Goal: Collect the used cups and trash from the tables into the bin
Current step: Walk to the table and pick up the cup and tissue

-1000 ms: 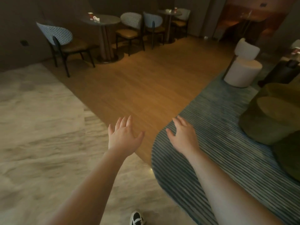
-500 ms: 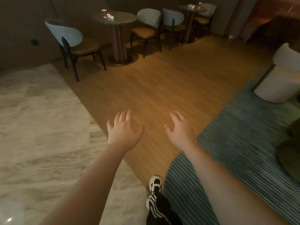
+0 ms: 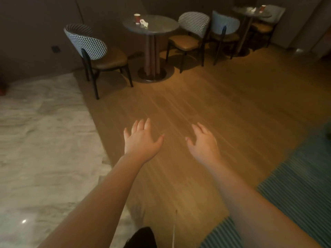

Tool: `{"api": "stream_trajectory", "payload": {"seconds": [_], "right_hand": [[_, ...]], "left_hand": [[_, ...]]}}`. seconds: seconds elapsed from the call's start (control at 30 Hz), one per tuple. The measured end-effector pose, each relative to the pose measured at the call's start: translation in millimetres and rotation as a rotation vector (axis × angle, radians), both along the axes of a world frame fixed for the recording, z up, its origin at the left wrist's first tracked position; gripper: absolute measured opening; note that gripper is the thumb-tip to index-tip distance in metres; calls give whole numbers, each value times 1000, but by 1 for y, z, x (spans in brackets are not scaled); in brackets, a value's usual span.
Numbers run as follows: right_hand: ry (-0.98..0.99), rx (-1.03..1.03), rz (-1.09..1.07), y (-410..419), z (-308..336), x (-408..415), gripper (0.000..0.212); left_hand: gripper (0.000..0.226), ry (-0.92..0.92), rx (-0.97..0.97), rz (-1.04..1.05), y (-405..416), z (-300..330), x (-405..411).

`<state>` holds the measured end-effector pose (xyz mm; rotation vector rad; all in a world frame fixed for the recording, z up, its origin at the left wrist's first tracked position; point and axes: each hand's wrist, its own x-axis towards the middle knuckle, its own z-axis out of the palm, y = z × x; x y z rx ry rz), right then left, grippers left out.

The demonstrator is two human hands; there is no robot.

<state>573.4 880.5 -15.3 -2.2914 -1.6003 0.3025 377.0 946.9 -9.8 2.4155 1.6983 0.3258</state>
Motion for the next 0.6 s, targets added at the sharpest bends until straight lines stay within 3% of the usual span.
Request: {"api": "stream_trajectory", "payload": {"seconds": [0.37,0.6], "right_hand": [[35,27,109,343,-17,53,58],[11,59,80,556,-5,85,58]], "left_hand": [[83,-11,33,101,337,-36,33],[83,-29,45,115,552,-1,75]]}}
